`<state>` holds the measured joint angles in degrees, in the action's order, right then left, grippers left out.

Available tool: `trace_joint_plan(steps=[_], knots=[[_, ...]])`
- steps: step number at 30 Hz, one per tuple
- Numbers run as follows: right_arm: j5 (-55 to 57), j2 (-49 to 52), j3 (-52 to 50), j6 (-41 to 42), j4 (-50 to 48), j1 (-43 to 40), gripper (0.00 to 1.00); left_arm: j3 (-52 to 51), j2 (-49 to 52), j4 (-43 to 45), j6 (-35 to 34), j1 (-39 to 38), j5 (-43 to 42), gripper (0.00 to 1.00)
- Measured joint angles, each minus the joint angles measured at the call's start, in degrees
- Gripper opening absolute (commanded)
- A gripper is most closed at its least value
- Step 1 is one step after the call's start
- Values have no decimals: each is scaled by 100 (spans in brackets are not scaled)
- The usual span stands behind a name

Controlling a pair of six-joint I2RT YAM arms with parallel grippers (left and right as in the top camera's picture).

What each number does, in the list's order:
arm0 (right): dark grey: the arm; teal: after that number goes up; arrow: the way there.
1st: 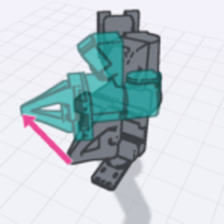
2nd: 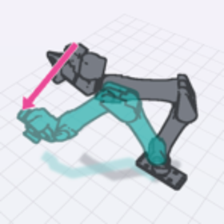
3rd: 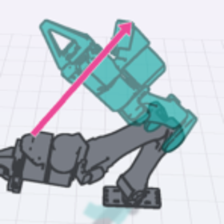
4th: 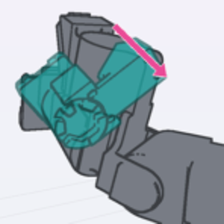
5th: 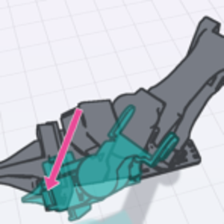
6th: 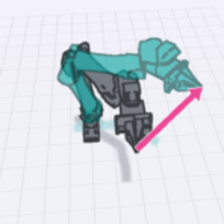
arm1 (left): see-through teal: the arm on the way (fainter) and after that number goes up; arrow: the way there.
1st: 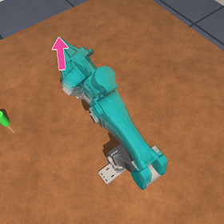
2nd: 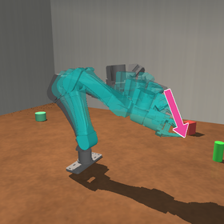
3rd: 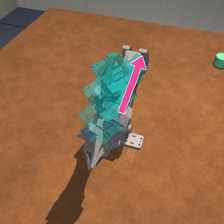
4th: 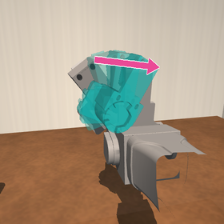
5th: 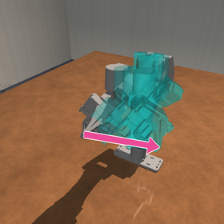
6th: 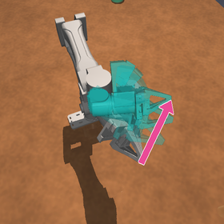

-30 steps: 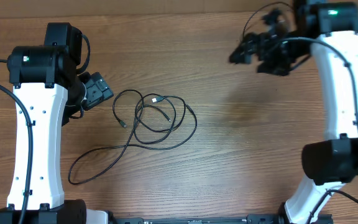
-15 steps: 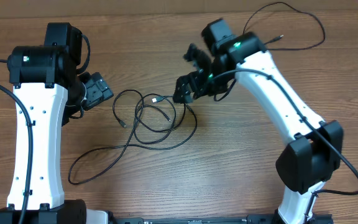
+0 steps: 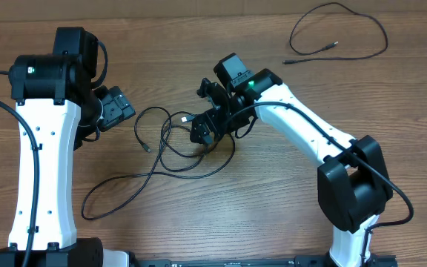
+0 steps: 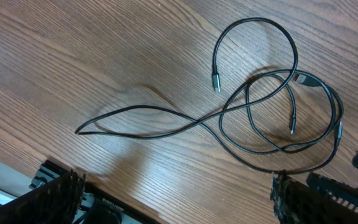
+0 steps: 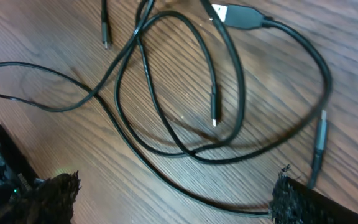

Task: Untangle cables
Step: 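Move the right gripper to the remaining cable loops at center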

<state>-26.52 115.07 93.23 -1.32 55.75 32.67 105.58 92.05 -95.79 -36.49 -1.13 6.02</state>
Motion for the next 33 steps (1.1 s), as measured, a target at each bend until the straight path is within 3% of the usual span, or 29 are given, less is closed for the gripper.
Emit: trace_joint_plan(steps=[15,21,28,33], knots=[[619,0,-9,625,-275,4,99,-2,0,0,0,0,0,99],[866,0,-9,654,-426,4,76,-2,0,0,0,0,2,99],[909,2,-232,688,-831,4,75,-2,0,0,0,0,0,100],[710,31,-669,708,-1276,7,61,-2,0,-2,0,0,0,100]])
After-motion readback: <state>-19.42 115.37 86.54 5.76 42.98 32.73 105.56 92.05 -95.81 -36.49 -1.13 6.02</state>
